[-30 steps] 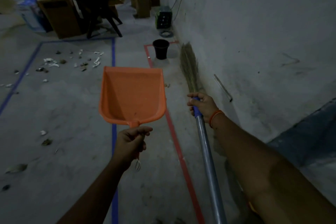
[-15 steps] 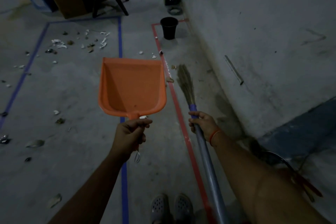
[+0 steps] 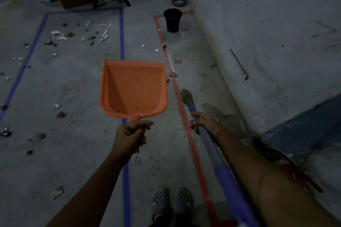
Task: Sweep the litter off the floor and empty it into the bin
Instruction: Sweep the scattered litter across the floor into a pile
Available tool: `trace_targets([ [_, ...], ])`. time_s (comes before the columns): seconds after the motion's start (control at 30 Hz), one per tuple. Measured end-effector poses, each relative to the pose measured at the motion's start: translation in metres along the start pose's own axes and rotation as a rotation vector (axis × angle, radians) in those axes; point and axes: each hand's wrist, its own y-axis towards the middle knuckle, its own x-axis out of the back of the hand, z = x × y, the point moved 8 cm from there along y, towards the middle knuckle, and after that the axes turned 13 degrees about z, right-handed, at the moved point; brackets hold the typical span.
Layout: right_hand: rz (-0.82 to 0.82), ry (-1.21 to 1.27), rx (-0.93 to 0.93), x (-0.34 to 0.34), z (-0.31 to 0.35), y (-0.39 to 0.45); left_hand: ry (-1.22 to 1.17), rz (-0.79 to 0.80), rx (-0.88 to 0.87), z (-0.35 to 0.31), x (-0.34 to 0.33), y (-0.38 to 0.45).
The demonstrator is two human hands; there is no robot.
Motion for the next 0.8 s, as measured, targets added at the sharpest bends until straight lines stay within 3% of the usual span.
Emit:
trace_targets([
  [0.13,0.016,0.05,-0.03,-0.004,0.0,0.006,0.005,-0.018,0.014,-0.002,-0.002,-0.006],
  [0.8,0.016,-0.266,-0.146,0.005,-0.031,-0.004,-0.013,-0.069,0.069,0.016,-0.002,-0.017],
])
